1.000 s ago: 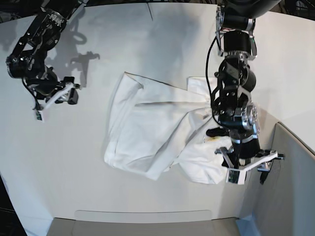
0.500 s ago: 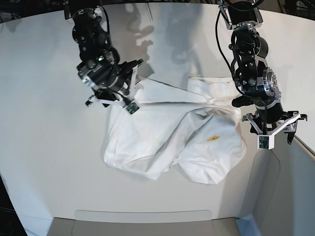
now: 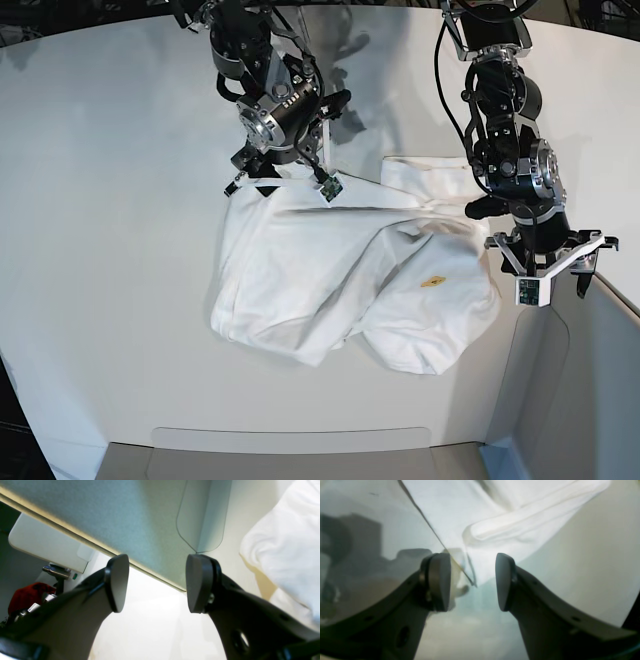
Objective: Layout the t-shirt on the table in an organized manner, then fold the t-shirt properly
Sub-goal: 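Release the fabric with the left gripper and lower the right gripper onto the shirt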
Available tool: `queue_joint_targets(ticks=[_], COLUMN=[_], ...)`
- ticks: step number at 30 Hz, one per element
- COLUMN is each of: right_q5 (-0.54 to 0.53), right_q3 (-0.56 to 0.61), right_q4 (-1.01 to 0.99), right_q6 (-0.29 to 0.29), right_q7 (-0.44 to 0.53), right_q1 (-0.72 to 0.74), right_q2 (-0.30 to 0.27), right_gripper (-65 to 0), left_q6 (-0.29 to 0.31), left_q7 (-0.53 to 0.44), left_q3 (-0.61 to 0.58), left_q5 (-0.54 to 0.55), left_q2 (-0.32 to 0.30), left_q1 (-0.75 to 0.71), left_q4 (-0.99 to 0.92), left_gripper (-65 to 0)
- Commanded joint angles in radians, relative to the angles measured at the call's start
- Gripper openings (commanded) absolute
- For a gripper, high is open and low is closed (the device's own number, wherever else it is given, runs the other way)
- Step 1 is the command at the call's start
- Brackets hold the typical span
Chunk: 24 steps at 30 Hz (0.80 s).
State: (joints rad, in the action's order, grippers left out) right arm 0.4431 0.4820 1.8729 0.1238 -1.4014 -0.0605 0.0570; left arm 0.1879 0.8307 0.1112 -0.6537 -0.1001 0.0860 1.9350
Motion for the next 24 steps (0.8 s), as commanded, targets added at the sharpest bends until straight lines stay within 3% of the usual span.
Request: queue_joint_targets(ticks=[1, 10, 15, 24], right_q5=[0.009, 0.009, 0.007, 0.007], right_q3=[-0.006, -0.064, -0.107, -0.118], right_q4=[0.006, -0.029, -0.039, -0.132], right_q6=[-0.02, -0.032, -0.031, -0.032], right_q7=[0.005, 0.01, 0.112, 0.124], right_q1=[0.012, 0.015, 0.017, 0.04], right_q2=[0.008, 0.05, 0.063, 0.085], right_gripper=[-36.2, -36.2, -36.2, -36.2], left_q6=[-0.012, -0.012, -0.012, -0.012], left_q7=[-0.017, -0.012, -0.012, -0.012], left_q3=[0.0, 0.005, 0.002, -0.001], left_q5=[-0.01, -0.01, -0.01, -0.01], left_q2=[-0.005, -0.005, -0.005, -0.003], left_q1=[0.014, 0.01, 0.008, 0.008], left_q4=[0.016, 0.017, 0.017, 0.019], left_gripper=[-30.2, -30.2, -30.2, -30.2])
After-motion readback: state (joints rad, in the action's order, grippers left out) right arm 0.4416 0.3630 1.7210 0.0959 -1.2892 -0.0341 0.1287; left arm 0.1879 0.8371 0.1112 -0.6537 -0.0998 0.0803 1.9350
